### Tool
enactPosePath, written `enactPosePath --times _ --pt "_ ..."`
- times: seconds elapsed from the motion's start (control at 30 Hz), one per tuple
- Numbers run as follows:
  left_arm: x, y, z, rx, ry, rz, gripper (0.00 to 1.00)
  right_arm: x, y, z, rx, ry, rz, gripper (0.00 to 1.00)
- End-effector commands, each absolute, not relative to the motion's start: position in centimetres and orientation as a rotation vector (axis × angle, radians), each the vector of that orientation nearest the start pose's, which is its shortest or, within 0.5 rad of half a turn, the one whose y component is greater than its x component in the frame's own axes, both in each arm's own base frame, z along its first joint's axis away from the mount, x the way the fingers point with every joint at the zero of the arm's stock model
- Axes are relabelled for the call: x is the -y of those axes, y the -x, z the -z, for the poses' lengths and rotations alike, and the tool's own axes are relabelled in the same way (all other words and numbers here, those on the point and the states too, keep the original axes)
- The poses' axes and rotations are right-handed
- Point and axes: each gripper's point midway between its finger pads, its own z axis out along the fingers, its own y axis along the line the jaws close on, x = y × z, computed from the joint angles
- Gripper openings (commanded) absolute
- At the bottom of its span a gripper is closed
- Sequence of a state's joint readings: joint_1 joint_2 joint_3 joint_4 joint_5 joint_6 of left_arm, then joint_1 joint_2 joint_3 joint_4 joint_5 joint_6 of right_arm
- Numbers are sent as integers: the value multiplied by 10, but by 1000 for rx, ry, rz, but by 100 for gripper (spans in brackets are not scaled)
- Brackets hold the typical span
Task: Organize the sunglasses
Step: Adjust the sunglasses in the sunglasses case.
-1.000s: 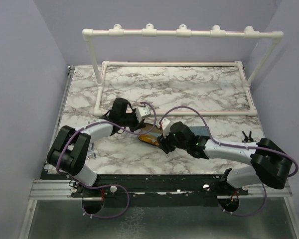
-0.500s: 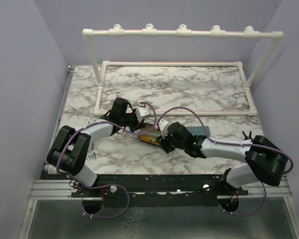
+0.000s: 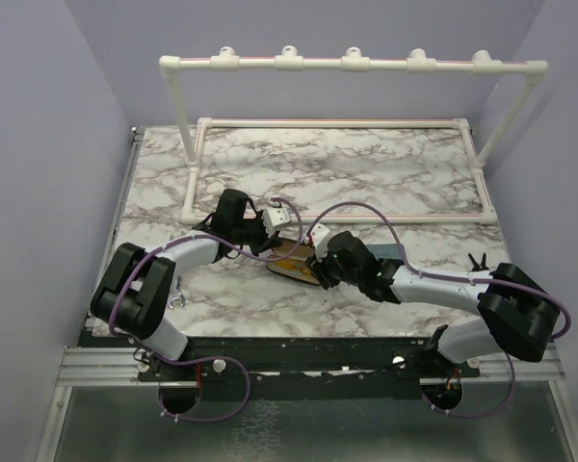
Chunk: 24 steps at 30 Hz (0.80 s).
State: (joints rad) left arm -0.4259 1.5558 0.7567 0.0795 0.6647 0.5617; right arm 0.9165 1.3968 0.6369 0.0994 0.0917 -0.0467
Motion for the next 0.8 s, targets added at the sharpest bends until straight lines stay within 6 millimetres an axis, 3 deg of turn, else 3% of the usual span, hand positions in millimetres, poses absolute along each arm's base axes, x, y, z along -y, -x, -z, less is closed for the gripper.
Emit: enactPosePath --times 0.0,0.23,0.43,0.63,0.77 --pt "241 -291 -67 -1736 -1374 719 0 -278 -256 -78 -1980 941 -322 49" --pt "241 -291 -68 -1733 -1379 718 0 -279 -271 -81 -1976 914 -303 49" --pt "241 -291 -67 -1733 -1381 720 0 -277 -271 -85 -1971 916 -308 49" --pt "241 -291 -66 -1737 -1382 722 0 -298 -250 -102 -1805 1160 -439 54" --pt "241 -291 -67 -1736 -1383 721 0 -306 -251 -121 -1652 1217 -443 60"
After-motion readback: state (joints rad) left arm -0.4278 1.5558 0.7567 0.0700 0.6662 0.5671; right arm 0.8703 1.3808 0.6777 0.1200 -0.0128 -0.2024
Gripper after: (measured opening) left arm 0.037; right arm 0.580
